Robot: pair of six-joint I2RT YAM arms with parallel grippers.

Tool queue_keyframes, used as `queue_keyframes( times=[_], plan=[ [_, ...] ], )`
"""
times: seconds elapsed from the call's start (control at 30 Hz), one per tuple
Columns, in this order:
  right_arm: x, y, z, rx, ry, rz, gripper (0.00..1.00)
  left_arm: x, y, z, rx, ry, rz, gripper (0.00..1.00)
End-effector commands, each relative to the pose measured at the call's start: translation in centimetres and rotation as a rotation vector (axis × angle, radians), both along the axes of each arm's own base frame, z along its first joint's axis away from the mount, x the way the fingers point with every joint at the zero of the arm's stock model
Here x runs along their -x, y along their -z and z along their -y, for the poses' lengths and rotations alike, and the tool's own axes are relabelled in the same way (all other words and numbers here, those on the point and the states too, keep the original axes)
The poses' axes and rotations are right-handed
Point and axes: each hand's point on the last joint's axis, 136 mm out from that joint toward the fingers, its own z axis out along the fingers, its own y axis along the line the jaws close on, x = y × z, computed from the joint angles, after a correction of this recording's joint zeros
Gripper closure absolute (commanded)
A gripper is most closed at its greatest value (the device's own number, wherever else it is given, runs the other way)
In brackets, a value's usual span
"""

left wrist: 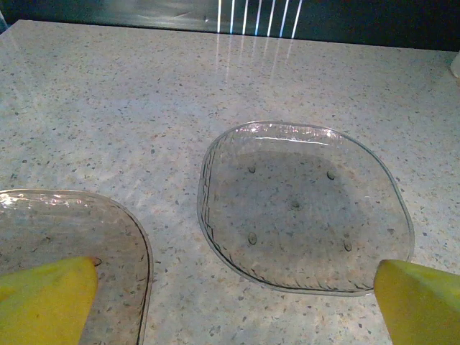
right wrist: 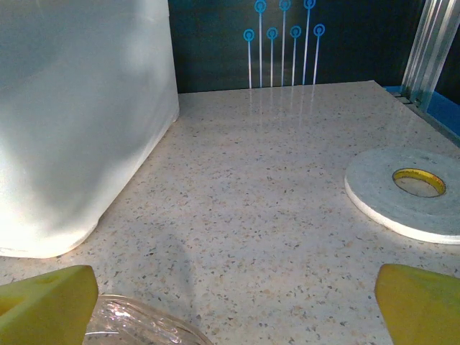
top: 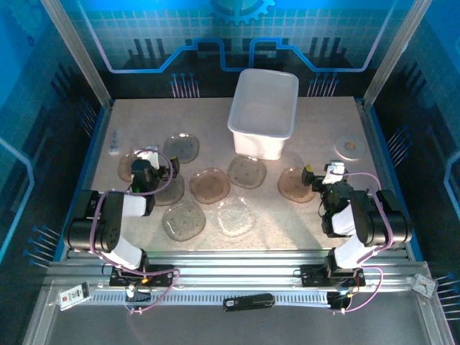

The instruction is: Place the plates into the plastic bin on the countertop

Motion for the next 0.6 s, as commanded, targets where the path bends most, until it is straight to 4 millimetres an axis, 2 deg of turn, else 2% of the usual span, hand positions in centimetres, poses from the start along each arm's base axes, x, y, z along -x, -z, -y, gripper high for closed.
queue_keyframes(
  times=[0.0,0.57],
  plan=[
    [-0.04,-1.20,0.09,-0.006,0.001,0.051,0.00,0.09,-0.28,0.44,-0.015,0.021,0.020,0.01],
    [-0.21,-1.26,0.07,-0.006,-0.004,0.052,0.00,0.07,-0.27,0.40,-0.016,0.019,0.019,0.01]
  ],
)
